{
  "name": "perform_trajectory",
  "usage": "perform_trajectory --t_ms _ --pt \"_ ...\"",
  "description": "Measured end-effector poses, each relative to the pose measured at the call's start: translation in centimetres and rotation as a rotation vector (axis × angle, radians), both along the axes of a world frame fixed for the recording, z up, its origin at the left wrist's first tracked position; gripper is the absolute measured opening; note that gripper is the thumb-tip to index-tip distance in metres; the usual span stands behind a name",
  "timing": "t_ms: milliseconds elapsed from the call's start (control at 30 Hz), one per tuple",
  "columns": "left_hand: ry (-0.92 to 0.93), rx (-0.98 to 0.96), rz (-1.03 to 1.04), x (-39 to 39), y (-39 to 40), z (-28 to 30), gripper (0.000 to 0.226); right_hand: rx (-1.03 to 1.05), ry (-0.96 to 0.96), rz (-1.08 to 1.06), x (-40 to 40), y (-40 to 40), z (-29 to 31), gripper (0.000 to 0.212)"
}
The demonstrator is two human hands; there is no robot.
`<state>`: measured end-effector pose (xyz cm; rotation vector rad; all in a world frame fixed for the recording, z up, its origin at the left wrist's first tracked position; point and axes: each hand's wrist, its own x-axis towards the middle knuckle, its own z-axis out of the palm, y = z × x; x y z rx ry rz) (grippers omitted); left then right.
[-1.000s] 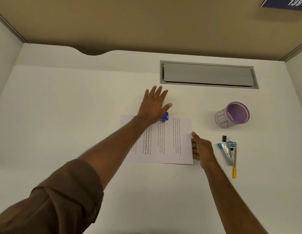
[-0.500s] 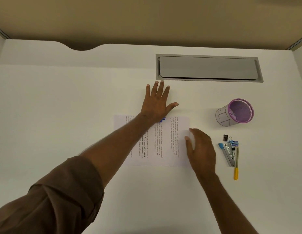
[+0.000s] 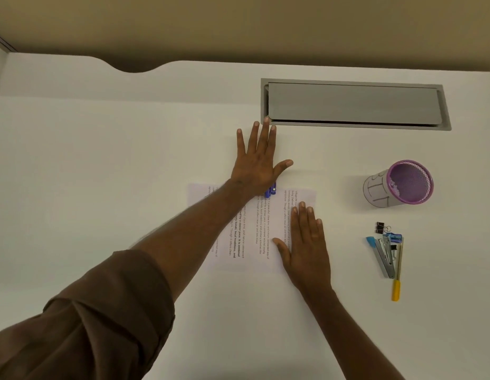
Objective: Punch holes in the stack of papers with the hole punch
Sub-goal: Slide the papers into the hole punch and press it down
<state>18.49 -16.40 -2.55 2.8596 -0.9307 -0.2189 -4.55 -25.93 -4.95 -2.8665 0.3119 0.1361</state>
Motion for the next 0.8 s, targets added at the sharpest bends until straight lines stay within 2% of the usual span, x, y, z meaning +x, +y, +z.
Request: perform_trajectory --t_ms 267,600,800 --pt "0.049 0.037 0.022 0.2 -0.1 -1.6 0.086 -0.011 0.018 0.005 0.0 -0.1 -0.1 0.083" --pt "0.121 0.059 0.064 -0.1 -0.2 0.3 0.089 0.002 0.010 0.004 0.0 0.0 0.2 0.080" --pt "0.139 0.069 0.022 -0.7 0.3 2.6 0.095 0.014 0.000 -0.002 0.0 0.0 0.2 0.080"
